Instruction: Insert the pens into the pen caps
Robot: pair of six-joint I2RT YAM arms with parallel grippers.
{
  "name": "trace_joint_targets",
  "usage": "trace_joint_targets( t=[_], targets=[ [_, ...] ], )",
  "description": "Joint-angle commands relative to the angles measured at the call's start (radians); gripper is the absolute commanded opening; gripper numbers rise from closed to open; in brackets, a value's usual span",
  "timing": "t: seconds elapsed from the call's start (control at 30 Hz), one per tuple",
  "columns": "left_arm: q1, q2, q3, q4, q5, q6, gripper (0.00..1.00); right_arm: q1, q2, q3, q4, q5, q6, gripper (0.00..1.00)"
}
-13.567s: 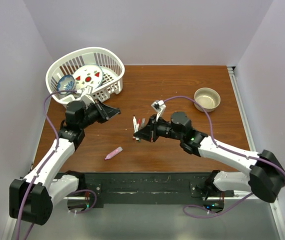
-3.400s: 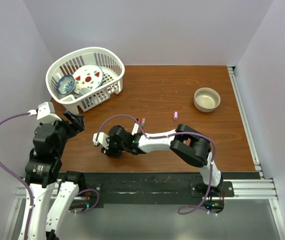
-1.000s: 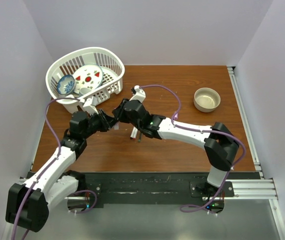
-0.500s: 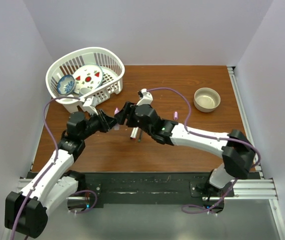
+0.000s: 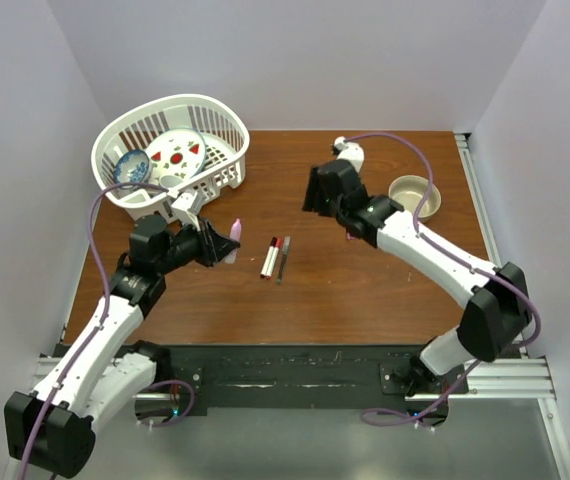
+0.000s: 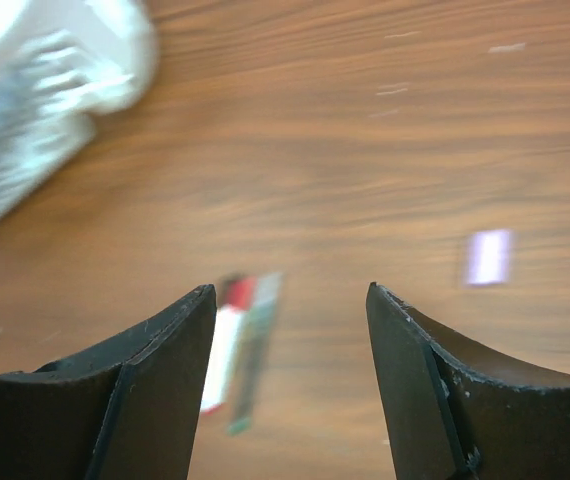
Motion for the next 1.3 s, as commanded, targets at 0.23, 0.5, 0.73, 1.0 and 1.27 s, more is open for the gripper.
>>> trace_joint_targets(
  t=[0.23,0.5,0.73,1.0,1.27],
  targets=[
    [-0.001,-0.025,0.031,-0.043,0.058,0.069,0.0,-0.234,0.365,0.303,-0.382,-0.052,-0.265,0.64],
    [-0.001,-0.062,0.025,-0.05,0.038,0.073,0.0,-0.265,0.545,0.449,-0.482,-0.112,-0.339,0.58],
    [-0.001,-0.062,0.023,-0.052,0.042,0.072,0.0,-0.277,0.586,0.437,-0.488,-0.105,-0.351,0.55],
    [-0.001,-0.073,0.02,-0.052,0.036,0.069,0.0,-0.28,0.626,0.44,-0.504,-0.118,-0.374,0.52],
    [-0.001,-0.074,0.018,-0.05,0.027,0.065,0.0,-0.29,0.657,0.461,-0.521,-0.117,-0.389,0.48]
  ],
)
